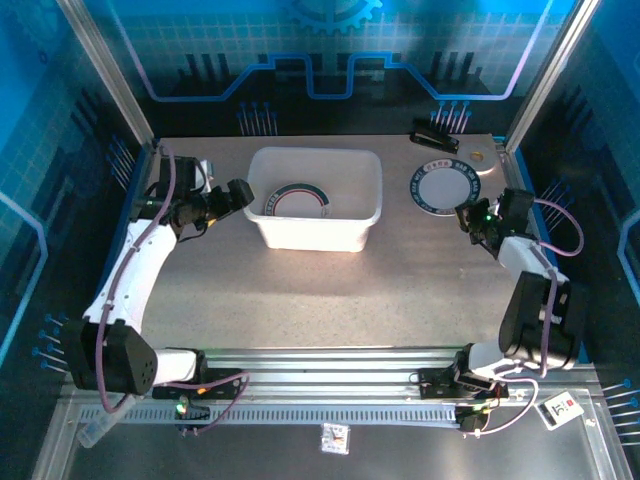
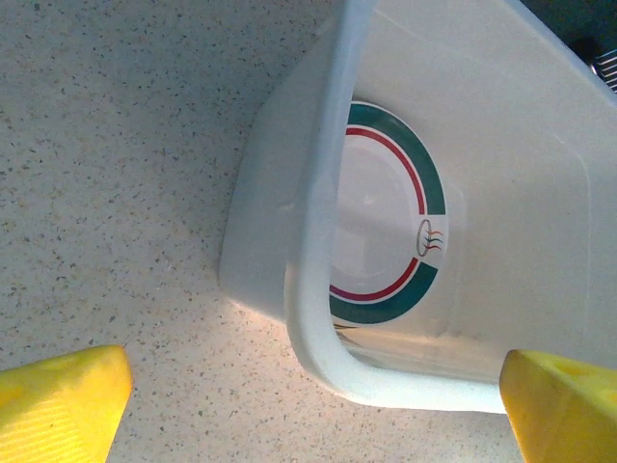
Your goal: Place the plates into the plastic bin on the countertop
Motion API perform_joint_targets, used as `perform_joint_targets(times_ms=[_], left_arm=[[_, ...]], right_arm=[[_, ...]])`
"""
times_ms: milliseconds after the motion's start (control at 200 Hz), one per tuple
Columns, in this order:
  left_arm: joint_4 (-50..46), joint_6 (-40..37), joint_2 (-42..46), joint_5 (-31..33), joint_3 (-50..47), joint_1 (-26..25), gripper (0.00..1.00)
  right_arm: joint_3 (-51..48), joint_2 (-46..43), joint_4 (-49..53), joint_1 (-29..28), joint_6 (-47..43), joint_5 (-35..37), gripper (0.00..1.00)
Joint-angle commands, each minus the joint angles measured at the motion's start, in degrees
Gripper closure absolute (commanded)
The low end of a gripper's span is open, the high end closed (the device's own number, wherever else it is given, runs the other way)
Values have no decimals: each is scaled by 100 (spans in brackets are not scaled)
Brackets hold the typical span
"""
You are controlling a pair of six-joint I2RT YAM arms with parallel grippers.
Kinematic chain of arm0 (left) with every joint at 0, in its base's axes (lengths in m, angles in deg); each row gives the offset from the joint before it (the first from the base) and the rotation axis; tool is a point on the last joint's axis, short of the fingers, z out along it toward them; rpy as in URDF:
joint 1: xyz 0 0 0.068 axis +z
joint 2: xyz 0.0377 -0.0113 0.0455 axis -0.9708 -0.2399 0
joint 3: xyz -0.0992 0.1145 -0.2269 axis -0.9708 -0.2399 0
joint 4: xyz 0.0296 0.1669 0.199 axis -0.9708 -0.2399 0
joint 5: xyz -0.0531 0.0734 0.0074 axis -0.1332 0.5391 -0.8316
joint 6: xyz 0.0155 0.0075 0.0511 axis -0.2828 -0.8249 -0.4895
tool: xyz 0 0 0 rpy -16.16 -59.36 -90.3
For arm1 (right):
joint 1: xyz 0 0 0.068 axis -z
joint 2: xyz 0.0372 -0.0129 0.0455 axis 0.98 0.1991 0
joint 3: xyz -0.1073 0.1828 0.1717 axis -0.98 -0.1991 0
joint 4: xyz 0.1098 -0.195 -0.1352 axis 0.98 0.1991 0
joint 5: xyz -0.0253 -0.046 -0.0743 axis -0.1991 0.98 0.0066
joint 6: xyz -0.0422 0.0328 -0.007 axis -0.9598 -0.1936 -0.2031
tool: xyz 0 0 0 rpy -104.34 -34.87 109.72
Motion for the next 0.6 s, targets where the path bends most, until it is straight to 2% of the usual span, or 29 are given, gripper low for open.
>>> perform_joint_targets(times_ms=[0, 125, 320, 460, 595], left_arm=[[26, -117, 186, -125, -156, -29, 1], [96, -84, 156, -230, -117, -28, 1], [141, -139, 32, -326, 24, -28, 1], [96, -220, 28, -286, 13, -28, 1], [139, -225, 28, -240, -55, -19, 1]], right_arm=[[160, -598, 568, -179, -398, -213, 100], [366, -1159, 1123, -463, -641, -86, 100], [1128, -1301, 1163, -1480, -644, 233, 100], [1866, -909, 1258, -2224, -833, 573, 100], [2742, -58, 1309, -2916, -1044, 430, 100]])
